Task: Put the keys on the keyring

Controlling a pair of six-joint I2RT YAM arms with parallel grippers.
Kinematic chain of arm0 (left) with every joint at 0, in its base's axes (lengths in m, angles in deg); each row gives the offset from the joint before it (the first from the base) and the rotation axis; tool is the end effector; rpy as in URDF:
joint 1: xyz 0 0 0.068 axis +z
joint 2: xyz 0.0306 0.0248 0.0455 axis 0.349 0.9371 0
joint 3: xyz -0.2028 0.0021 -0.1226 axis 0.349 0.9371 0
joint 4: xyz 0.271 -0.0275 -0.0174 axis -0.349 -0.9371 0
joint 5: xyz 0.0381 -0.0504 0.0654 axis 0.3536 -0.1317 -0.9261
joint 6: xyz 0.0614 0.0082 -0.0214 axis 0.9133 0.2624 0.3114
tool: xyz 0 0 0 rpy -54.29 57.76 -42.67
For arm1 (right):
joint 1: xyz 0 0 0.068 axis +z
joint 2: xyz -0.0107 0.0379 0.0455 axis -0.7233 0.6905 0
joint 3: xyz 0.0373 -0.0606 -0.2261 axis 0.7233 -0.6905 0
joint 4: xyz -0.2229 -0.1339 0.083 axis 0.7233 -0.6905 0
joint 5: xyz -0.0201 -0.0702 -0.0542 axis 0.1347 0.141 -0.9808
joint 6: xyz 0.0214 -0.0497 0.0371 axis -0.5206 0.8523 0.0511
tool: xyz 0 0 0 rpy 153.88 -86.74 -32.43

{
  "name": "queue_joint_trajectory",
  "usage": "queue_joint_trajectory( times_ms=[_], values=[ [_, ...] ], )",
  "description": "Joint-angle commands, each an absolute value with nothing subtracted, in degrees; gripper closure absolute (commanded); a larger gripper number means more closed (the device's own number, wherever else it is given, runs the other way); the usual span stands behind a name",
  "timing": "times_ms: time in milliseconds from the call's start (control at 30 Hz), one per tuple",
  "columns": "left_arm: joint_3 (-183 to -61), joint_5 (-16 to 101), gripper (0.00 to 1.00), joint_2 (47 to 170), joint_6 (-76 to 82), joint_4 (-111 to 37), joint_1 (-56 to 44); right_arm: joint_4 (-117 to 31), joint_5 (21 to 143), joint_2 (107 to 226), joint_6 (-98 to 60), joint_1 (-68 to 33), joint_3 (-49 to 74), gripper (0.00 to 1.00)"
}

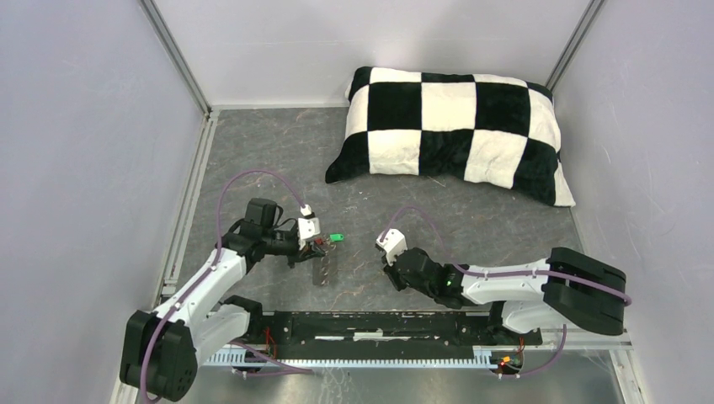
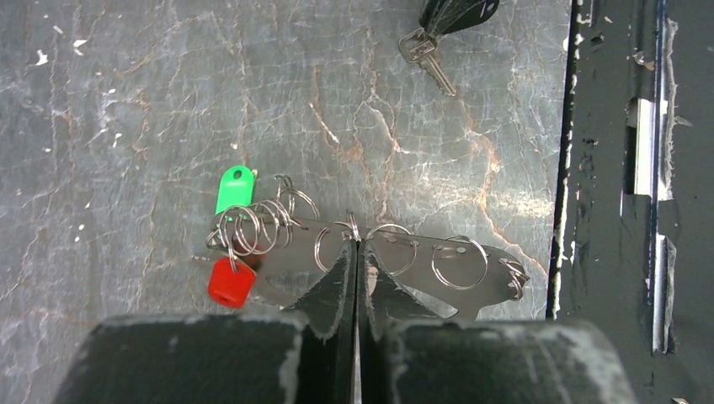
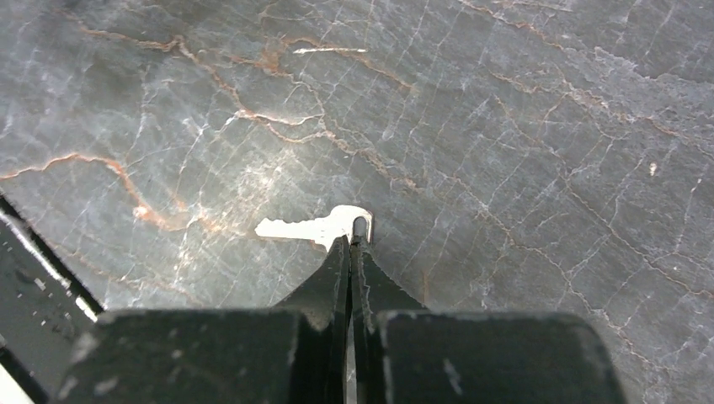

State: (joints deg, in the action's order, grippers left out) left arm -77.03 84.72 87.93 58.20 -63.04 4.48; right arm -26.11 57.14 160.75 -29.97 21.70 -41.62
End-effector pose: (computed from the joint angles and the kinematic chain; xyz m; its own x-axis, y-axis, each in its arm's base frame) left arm 0.1932 -0.0965 0.1488 -0.1027 0.4908 -0.8652 0.9804 0.1970 -0.0046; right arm 0.1122 0.2361 0.0862 -0.4565 -0.3584 -0.8143 -0.6871 0.7235 0.0668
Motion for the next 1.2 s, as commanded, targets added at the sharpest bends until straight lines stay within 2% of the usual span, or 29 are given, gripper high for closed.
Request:
queue_joint_trajectory(
  times_ms=[0,333,633,933,1167],
  values=[
    [-75.8,83.3,0.98,91.9,57.3,-59.5,3.9,-22.2,61.1,156.7,-28.8,20.9,-43.6,1.00],
    [-79.0,83.0,0.98,97.8,51.5,-56.8,3.7,-12.7,72.0,150.5,-30.8,19.6,-48.0,1.00],
    [-76.4,81.1,0.98,93.9,47.4,-50.4,1.6,2.7,80.4,150.9,-32.1,19.6,-49.4,1.00],
    [-73.8,83.9,0.98,87.9,51.4,-52.4,1.1,26.3,89.7,165.0,-43.0,17.4,-48.7,1.00],
    [-75.6,88.4,0.98,86.6,57.8,-57.3,1.1,52.2,96.9,180.6,-54.4,12.3,-48.6,1.00]
  ],
)
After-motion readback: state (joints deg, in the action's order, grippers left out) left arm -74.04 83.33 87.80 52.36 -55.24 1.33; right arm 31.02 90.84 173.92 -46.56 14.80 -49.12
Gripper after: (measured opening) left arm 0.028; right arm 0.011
